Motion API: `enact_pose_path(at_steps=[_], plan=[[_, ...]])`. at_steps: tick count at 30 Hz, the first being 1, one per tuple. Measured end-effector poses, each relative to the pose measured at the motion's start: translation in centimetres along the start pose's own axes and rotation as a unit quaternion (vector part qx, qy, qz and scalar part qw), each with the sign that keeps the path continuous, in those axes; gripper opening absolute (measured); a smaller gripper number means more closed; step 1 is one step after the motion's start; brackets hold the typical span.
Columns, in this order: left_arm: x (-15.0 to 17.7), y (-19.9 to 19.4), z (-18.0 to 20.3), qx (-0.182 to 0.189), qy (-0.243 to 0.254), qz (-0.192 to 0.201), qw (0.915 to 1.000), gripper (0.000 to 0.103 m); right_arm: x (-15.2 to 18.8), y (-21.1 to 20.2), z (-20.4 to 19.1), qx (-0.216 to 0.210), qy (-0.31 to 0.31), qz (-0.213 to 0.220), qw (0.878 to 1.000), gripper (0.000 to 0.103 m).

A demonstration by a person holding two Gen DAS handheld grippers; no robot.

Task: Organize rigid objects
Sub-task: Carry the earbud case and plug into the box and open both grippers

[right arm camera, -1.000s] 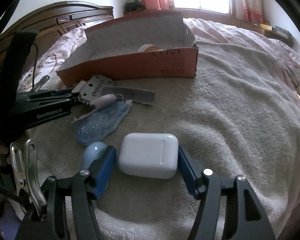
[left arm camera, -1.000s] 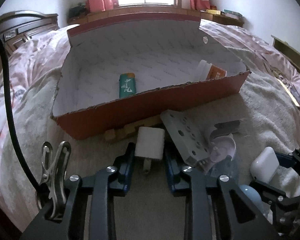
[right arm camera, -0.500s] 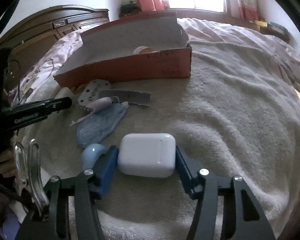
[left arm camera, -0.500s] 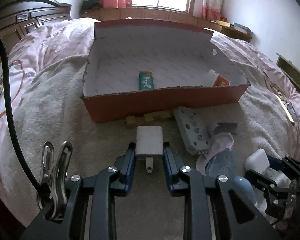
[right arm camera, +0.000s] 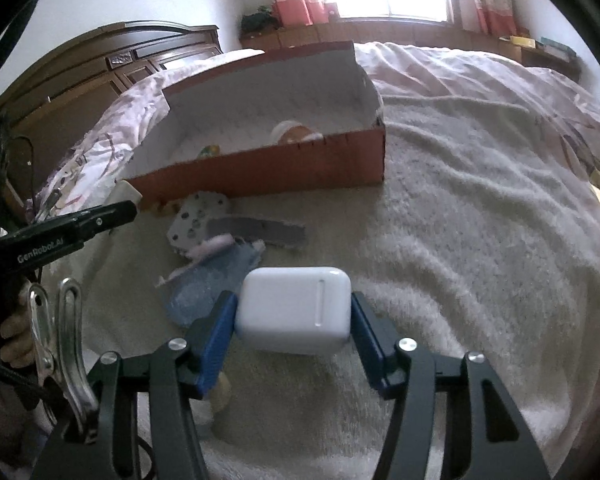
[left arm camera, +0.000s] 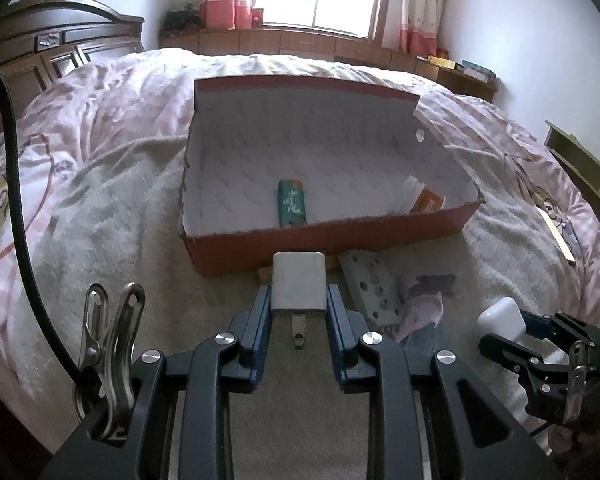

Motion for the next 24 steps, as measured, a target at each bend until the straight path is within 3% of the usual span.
enact_pose_path(at_steps=[24], plan=[[-6.0,0.5,-0.9,-0.013,-0.012,0.024,0.9995,0.027,-8.7,-0.2,-1.2,0.002,-0.046,0.044,0.998,0.060]])
Point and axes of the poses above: each gripper's, at about its wrist camera, not at the fingertips, and y roughly the way its jaws point, z to its right, x to its underside, the point moved 1 cm from there along y, roughly the way its jaws point, and after that the axes turned 9 degrees about -z, right-handed, at the moved point
